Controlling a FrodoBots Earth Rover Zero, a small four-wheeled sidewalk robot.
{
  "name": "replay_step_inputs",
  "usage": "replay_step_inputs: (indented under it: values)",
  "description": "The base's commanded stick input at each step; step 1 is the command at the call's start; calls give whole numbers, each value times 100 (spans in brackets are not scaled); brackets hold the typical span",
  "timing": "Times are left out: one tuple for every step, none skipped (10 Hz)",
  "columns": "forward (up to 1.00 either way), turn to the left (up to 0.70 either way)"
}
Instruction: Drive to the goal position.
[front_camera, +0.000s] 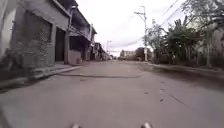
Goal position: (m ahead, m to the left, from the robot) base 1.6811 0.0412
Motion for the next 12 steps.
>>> replay_step_inputs:
  values:
    - [85, -1]
    - [85, -8]
    - [85, -16]
    - [85, -23]
    - [85, -30]
    - [85, -34]
    - [85, -34]
    - [85, -26]
    - [85, -15]
    - [85, -5]
    - [85, 0]
    - [85, 0]
